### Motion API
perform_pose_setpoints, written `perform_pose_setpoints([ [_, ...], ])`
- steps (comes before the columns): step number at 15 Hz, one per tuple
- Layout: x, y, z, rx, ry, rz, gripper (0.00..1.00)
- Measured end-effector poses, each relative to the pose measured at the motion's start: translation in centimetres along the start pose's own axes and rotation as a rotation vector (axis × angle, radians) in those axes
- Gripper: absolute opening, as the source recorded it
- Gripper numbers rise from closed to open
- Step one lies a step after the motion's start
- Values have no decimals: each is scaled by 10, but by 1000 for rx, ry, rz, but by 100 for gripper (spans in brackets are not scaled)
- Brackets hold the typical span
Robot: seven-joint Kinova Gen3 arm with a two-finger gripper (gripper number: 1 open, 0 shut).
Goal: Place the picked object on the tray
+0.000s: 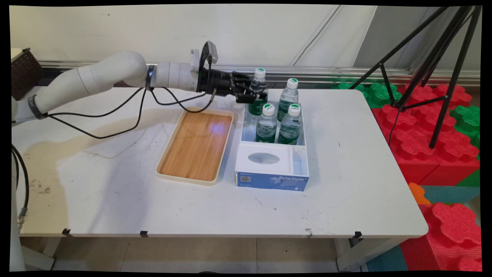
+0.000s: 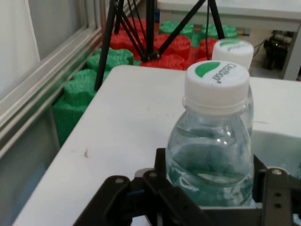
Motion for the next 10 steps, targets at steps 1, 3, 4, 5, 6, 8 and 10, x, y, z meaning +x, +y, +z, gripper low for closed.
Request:
perform_pose_setpoints([
  [1, 3, 0, 0, 0, 6, 0, 0],
  [3, 14, -1, 0, 1, 27, -1, 0],
  [4, 22, -1, 0, 2, 40, -2, 0],
  [5, 28, -2, 0, 2, 52, -2, 0],
  [6, 37, -2, 0, 2, 66, -2, 0],
  [8, 51, -3, -3, 3, 88, 0, 0],
  [10, 66, -3, -9, 2, 104, 3, 0],
])
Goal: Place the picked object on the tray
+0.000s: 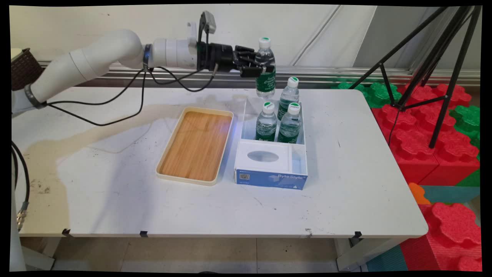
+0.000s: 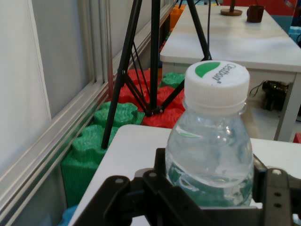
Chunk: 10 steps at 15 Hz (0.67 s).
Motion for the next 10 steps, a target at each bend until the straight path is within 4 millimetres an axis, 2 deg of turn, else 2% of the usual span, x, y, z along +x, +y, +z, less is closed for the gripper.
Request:
perform_pose_setpoints([
  [5, 18, 6, -28, -9, -6, -8, 0],
  [10, 18, 19, -83, -32, -59, -34, 0],
])
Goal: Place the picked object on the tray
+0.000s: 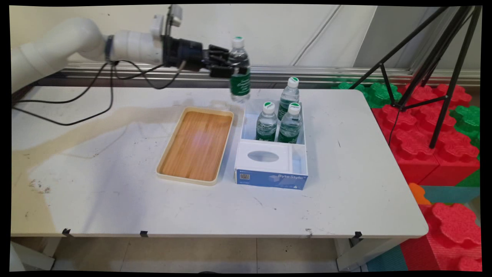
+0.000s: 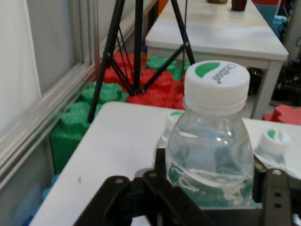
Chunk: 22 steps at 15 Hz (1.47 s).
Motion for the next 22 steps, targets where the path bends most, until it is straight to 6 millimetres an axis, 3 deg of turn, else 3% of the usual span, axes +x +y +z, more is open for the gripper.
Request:
perform_pose_setpoints([
  [4, -13, 8, -40, -9, -56, -2, 0],
  [8, -28, 8, -63, -5, -96, 10, 0],
  [16, -64, 8, -74, 5, -142, 17, 0],
  [22, -83, 6, -68, 14, -153, 28, 0],
])
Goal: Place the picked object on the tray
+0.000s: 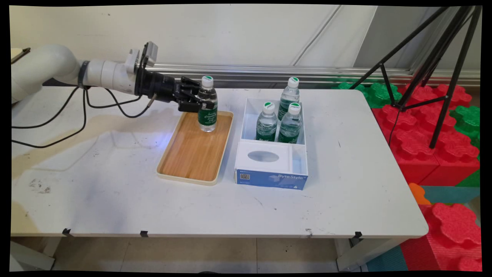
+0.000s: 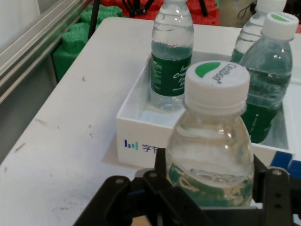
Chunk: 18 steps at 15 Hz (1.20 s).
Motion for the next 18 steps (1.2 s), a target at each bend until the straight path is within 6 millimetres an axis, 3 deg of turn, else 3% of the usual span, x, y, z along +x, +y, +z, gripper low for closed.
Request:
perform_pose_setpoints([
  [8, -4, -12, 32, 19, 30, 26, 0],
  [18, -11, -20, 44, 34, 32, 39, 0],
])
